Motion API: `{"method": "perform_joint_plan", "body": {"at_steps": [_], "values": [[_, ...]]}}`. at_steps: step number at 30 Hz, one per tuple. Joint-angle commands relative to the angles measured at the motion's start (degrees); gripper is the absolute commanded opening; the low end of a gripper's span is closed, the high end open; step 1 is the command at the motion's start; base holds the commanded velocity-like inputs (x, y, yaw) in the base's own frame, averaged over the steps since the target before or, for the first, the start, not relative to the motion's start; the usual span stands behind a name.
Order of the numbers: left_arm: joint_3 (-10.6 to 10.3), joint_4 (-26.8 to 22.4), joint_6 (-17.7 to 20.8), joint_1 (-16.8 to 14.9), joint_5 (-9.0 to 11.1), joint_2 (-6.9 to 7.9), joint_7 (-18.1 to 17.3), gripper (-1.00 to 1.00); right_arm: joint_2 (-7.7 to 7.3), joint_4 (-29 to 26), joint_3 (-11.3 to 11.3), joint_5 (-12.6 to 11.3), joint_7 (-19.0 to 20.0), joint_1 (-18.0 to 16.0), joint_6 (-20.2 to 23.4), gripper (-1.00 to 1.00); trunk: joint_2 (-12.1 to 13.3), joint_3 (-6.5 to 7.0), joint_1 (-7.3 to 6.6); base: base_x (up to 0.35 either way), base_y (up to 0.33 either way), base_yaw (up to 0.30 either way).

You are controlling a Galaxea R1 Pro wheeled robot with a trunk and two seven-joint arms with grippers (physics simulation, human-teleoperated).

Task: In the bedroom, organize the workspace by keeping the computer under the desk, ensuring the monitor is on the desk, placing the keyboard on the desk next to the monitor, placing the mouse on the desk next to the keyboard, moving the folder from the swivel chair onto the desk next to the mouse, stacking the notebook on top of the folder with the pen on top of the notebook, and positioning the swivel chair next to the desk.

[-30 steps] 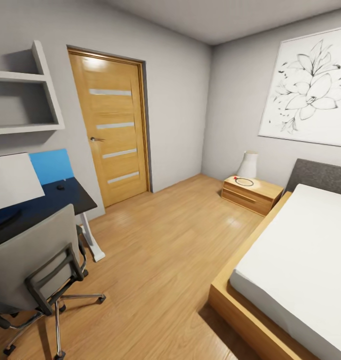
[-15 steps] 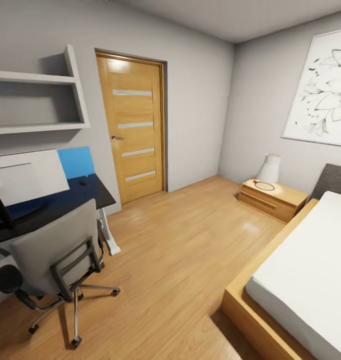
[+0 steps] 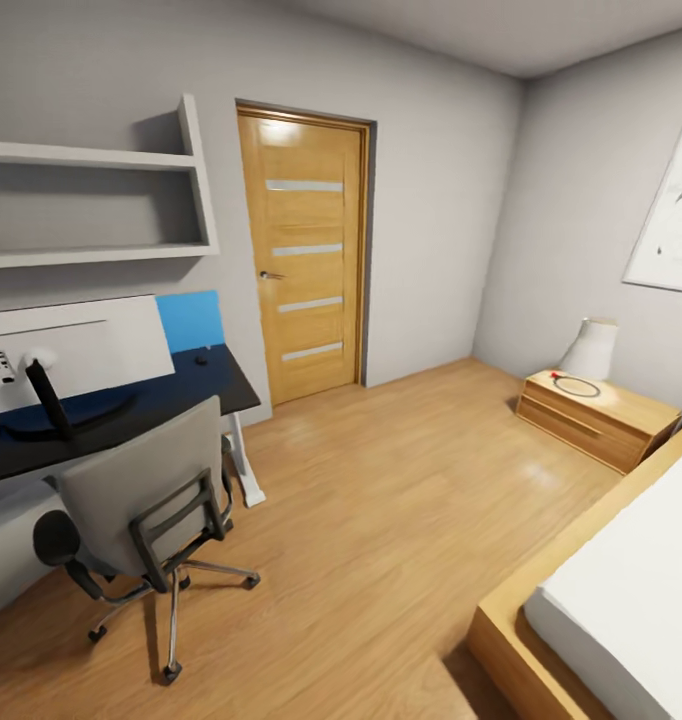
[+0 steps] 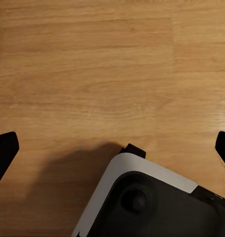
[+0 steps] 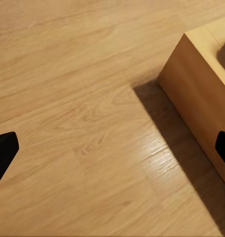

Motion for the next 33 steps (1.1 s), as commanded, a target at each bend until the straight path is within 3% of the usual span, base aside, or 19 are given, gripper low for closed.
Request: {"method": "perform_joint_plan", "body": {"at_steps": [1, 15, 33], "values": [[0.44, 0.05, -0.18, -0.05, -0.23, 0.00, -0.08, 1.00, 0.02, 0.04, -0.18, 0.59, -0.39, -0.03, -0.09, 1.00, -0.05, -0.07, 0.02, 0.106, -0.101, 0.132], [-0.57, 0.03, -0.63, -0.05, -0.23, 0.00, -0.08, 1.00, -0.07, 0.03, -0.10, 0.63, -0.42, -0.03, -0.08, 1.00, -0.05, -0.07, 0.02, 0.136, -0.108, 0.064], [-1.77, 0.06, -0.63, -0.05, -0.23, 0.03, -0.08, 1.00, -0.07, -0.01, -0.10, 0.58, -0.45, -0.03, -0.08, 1.00, -0.05, -0.07, 0.02, 0.050, -0.051, 0.232]]}}
